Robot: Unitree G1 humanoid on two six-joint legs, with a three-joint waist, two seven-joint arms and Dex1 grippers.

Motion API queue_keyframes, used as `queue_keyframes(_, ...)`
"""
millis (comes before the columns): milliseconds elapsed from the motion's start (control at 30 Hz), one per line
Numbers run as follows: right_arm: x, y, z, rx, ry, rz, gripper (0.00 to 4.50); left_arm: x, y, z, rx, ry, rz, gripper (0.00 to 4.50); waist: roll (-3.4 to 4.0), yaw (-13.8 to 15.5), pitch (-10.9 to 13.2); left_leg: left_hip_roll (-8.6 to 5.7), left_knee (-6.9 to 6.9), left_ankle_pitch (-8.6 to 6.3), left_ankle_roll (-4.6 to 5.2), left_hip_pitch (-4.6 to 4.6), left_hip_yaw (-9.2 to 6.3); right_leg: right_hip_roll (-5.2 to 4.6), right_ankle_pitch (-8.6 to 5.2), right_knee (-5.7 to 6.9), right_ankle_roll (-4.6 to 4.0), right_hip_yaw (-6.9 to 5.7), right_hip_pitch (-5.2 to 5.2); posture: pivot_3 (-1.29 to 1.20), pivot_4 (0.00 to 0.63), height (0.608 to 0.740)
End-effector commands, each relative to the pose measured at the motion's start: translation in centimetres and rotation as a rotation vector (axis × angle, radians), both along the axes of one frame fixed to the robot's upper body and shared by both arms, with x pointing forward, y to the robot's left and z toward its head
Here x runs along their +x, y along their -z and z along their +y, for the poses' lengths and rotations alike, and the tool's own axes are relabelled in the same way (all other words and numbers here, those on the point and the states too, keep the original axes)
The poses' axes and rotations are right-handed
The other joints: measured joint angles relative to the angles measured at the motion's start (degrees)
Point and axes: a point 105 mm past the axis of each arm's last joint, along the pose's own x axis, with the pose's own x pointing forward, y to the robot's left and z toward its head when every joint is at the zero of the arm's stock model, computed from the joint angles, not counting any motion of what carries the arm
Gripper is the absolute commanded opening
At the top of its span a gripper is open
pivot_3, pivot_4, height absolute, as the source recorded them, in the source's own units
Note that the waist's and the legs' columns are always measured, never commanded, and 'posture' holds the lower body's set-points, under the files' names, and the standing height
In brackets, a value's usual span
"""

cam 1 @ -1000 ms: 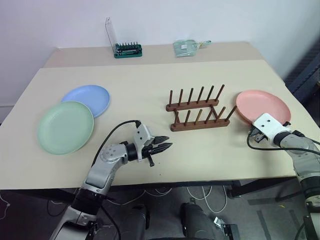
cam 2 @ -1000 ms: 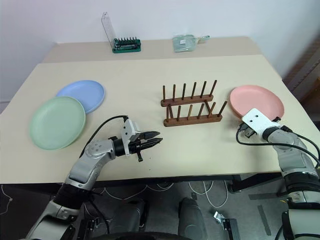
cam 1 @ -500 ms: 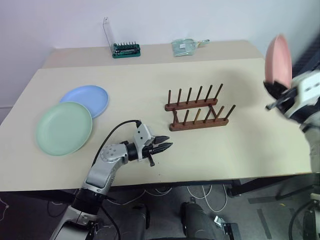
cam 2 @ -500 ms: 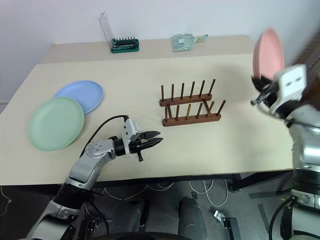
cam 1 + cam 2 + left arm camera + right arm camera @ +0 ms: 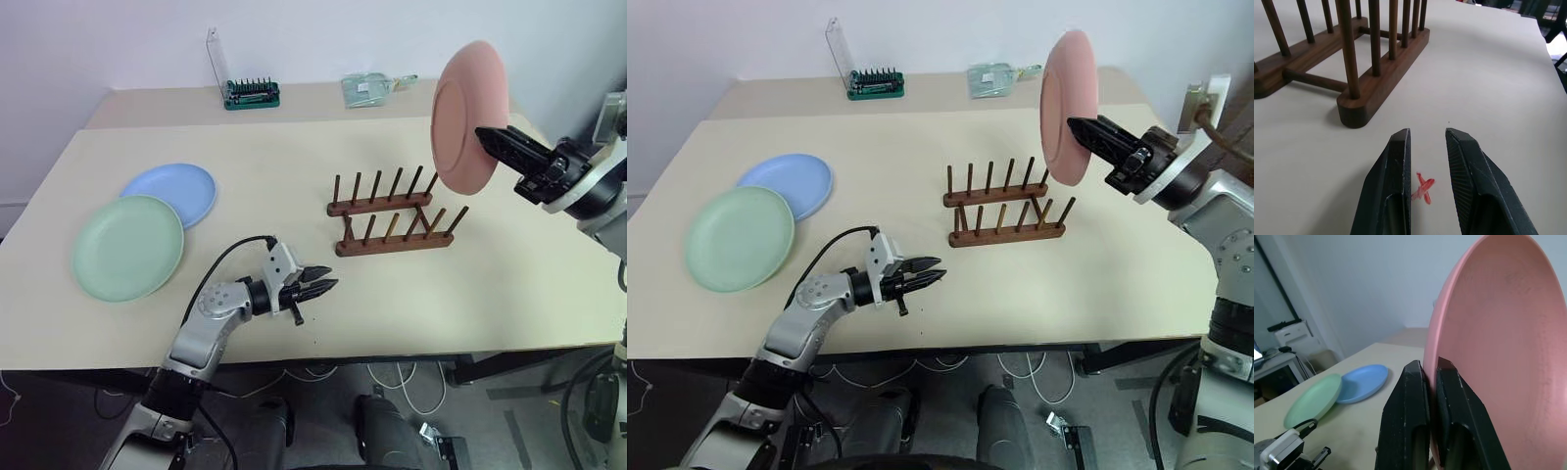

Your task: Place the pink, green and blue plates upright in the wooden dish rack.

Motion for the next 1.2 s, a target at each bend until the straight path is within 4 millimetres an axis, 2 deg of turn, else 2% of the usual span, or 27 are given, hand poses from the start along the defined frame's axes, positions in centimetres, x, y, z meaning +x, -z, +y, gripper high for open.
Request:
queue_keyframes(33,-0.5,-1.5,-0.2,0.052,-0.038,-0.040,0.02,-0.2,-1.0,0.0,-0.012,0.000,-0.044,1.10,0.01,0.0,0.0,0.00,0.00,0.00,0.00,0.00,0.00,0.00,0.00,0.01,0.00,0.00,-0.01,0.00,0.150,0.740)
queue_keyframes(133,0.1,-0.3,-0.5,0.077,-0.040,0.015,0.02,-0.2,-1.0,0.1,-0.008,-0.002,-0.046,1.10,0.01,-0.1,0.0,0.00,0.00,0.00,0.00,0.00,0.01,0.00,0.00,0.02,0.00,0.00,-0.02,0.00,0.150,0.740)
queue_keyframes(400,0.4,0.9,-1.3,0.186,-0.049,0.100,0.02,-0.2,-1.0,0.0,-0.005,0.001,-0.045,1.10,0.01,-0.1,0.0,0.00,0.00,0.00,0.00,0.00,0.01,0.01,0.01,0.03,-0.01,0.00,-0.02,0.00,0.150,0.740)
queue_keyframes(567,0.5,2.1,-0.7,0.261,-0.066,0.158,0.02,-0.2,-1.0,0.0,-0.001,0.004,-0.045,1.10,0.02,-0.2,0.0,0.01,0.00,0.00,0.00,0.00,0.02,0.01,0.01,0.06,-0.01,0.00,-0.04,0.00,0.150,0.740)
queue_keyframes(667,0.9,3.2,-0.3,0.223,-0.024,0.170,0.02,-0.2,-1.0,-0.1,0.000,0.005,-0.048,1.10,0.02,-0.2,0.0,0.01,0.01,0.00,0.00,0.00,0.02,0.01,0.01,0.08,-0.01,0.01,-0.05,0.00,0.150,0.740)
queue_keyframes(767,1.1,3.5,-0.5,0.229,0.005,0.174,0.02,-0.1,-1.0,0.0,0.002,0.005,-0.051,1.10,0.02,-0.2,0.0,0.00,0.02,0.00,0.00,0.00,0.03,0.01,0.01,0.08,0.00,0.01,-0.05,0.00,0.150,0.740)
queue_keyframes(867,1.3,4.1,-1.0,0.192,0.071,0.174,1.05,-0.1,-1.0,0.1,0.003,0.001,-0.048,1.10,0.04,-0.2,0.0,0.00,0.01,0.00,0.00,0.00,0.04,0.01,0.01,0.10,-0.01,0.03,-0.07,0.00,0.150,0.740)
queue_keyframes(967,1.4,3.7,-2.3,0.157,0.180,0.117,2.52,0.0,-1.1,0.2,0.002,-0.012,-0.062,1.10,0.04,-0.2,0.0,0.00,0.02,0.00,0.00,0.00,0.04,0.01,0.01,0.10,0.00,0.02,-0.07,0.00,0.150,0.740)
queue_keyframes(1100,0.7,1.7,-3.9,0.107,0.286,0.003,2.52,1.3,-2.3,1.0,-0.031,-0.103,-0.134,1.10,0.04,-0.1,0.0,-0.01,0.02,0.00,0.00,0.00,0.05,0.01,0.01,0.10,0.00,0.03,-0.08,0.00,0.150,0.740)
queue_keyframes(1200,-0.1,0.9,-4.0,0.022,0.317,-0.055,2.52,2.3,-3.3,1.5,-0.073,-0.162,-0.155,1.10,0.03,-0.1,0.0,-0.01,0.02,0.01,0.00,-0.01,0.04,0.01,0.01,0.10,0.00,0.03,-0.08,0.00,0.150,0.740)
